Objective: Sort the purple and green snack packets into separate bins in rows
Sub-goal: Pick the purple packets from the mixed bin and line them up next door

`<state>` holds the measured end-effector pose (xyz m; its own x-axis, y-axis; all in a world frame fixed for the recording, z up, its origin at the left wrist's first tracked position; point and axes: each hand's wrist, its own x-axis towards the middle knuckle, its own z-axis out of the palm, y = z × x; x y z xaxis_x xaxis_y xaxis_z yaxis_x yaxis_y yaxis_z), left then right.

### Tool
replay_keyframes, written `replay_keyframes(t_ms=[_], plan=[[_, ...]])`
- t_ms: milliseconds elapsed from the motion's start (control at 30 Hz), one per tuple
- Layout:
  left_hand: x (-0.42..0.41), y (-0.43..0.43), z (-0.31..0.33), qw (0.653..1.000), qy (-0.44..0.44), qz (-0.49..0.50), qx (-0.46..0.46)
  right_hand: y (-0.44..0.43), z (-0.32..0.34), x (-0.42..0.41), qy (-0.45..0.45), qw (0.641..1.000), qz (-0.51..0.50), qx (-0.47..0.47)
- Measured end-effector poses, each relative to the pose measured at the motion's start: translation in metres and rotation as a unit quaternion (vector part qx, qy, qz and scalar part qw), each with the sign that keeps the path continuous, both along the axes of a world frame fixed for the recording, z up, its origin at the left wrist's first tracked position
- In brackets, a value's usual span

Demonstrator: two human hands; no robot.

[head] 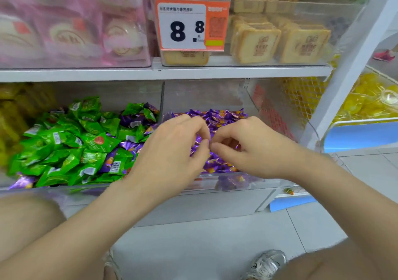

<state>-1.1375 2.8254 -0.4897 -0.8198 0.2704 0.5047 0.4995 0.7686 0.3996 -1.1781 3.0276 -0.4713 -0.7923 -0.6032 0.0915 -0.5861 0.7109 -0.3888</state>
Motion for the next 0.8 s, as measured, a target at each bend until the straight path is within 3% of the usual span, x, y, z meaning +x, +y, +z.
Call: replay_keyframes(t_ms=[133, 267, 400, 500, 633, 733, 800], plan=[[-0.001, -0.046, 0.011, 0.992, -0.052, 0.109, 0.04, -0.058, 0.005, 0.024, 0.034, 0.997, 0.043, -0.046], [-0.014, -0.109, 0.006, 0.96, -0.187, 0.201, -0.055, -0.098, 0.004, 0.026, 0.074, 0.993, 0.053, -0.071], [-0.026, -0.151, -0.008, 0.918, -0.228, 0.165, -0.28, -0.12, -0.002, 0.007, 0.097, 0.992, 0.062, -0.049], [-0.035, -0.158, -0.014, 0.9, -0.288, 0.103, -0.31, -0.137, -0.005, -0.008, 0.097, 0.993, 0.051, -0.036], [-0.042, -0.169, -0.024, 0.862, -0.306, 0.126, -0.385, -0.153, -0.014, -0.021, 0.083, 0.995, -0.016, -0.053], [-0.047, -0.164, -0.024, 0.872, -0.249, 0.148, -0.394, -0.159, -0.016, -0.03, 0.061, 0.993, -0.092, -0.05], [-0.058, -0.151, -0.025, 0.92, -0.202, 0.127, -0.311, -0.16, -0.016, -0.036, 0.019, 0.991, -0.127, -0.045]])
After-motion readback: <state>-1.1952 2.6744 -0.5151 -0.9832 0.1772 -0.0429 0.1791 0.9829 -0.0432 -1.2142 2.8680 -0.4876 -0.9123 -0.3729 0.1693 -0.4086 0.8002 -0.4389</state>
